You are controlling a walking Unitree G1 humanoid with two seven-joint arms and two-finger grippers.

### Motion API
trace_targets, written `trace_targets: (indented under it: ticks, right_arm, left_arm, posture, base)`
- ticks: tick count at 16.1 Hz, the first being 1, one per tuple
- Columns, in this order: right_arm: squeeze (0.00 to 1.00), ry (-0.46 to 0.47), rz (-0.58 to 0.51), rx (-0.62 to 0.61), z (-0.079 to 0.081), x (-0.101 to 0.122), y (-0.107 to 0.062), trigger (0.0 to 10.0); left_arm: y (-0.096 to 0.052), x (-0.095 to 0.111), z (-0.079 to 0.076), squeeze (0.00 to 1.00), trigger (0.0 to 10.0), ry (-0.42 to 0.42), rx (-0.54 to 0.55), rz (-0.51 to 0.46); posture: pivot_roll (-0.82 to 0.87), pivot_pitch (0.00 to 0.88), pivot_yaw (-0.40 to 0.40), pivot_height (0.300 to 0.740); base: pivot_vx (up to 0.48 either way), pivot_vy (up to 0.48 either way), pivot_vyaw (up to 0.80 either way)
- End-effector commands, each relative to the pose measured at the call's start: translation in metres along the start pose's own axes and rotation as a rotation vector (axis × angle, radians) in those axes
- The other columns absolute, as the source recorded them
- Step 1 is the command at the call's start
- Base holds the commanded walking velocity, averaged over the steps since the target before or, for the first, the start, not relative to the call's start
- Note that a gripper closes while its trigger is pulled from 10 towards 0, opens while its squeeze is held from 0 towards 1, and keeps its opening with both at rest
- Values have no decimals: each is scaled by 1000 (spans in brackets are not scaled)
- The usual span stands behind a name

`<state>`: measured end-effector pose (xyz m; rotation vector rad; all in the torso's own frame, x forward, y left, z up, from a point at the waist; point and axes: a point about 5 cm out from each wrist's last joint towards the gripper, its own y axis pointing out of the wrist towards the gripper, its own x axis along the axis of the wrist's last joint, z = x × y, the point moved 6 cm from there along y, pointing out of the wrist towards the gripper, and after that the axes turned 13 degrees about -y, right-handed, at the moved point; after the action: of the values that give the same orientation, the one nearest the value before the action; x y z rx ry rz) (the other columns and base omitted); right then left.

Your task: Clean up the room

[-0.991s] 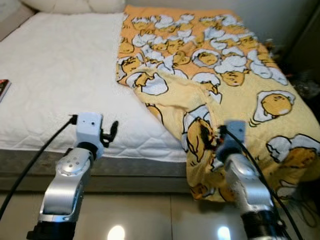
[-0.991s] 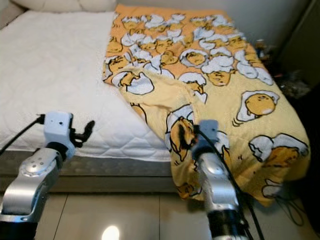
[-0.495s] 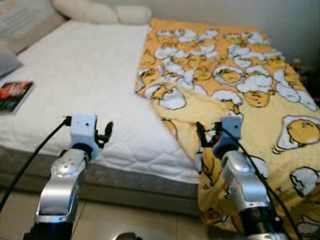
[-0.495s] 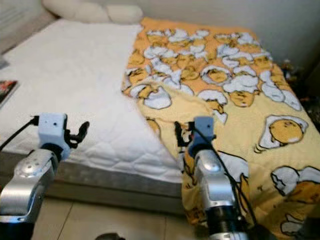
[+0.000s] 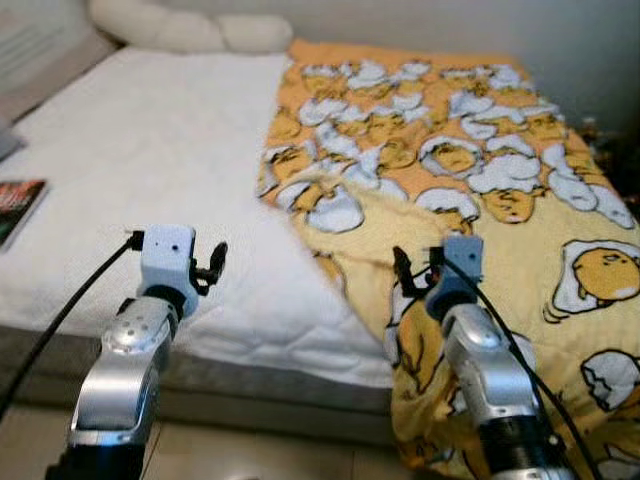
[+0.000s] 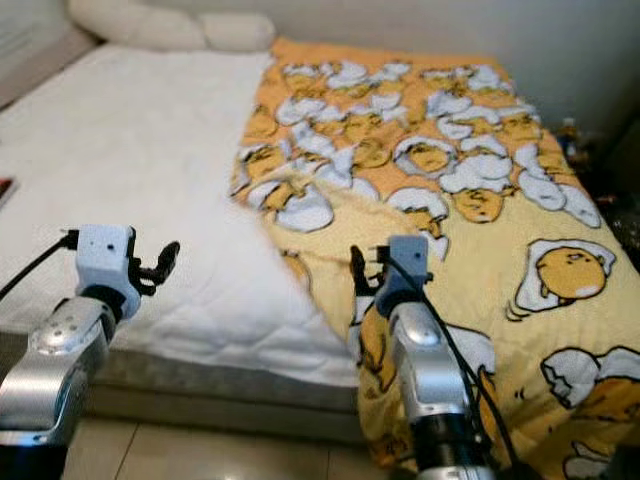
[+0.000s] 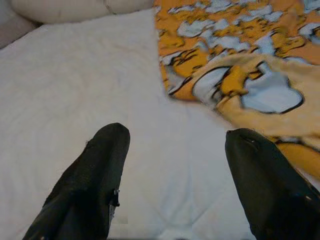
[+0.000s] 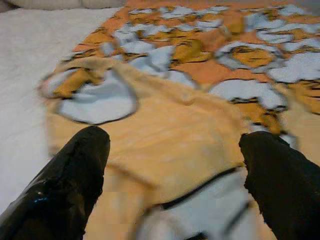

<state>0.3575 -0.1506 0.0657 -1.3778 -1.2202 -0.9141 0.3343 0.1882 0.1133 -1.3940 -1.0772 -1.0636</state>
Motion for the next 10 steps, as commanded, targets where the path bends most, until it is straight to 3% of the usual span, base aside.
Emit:
trace_targets:
  ticks: [1,6,8,9,10]
  right_arm:
    - [0,6,1,-29,-10,-1,-1,10000]
    - [0,8,5,-31,-9,-1,-1,10000]
    - [0,2,44,-70,-18,-8,1,10000]
    - [537,-3,86,-84,-24,-15,5,10000]
    - [537,-7,95,-80,-24,-16,7,10000]
  left_arm:
    - [0,0,-9,0,10000,5,-28,1]
    - [0,-2,-10,0,10000,5,-36,5]
    - [-1,-3,-15,0,10000,12,-59,5]
    - [-2,-3,-19,0,10000,25,-92,11]
    - [-2,-4,-20,0,10000,33,-100,15]
  posture:
    - [5,0,-16,740]
    - [7,0,-20,740]
    - [7,0,-21,740]
    - [2,0,-16,740]
    - [1,0,-15,740]
  base:
    - [334,0,0]
    - [327,0,0]
    - [154,0,0]
    - [0,0,0]
    - [0,0,0]
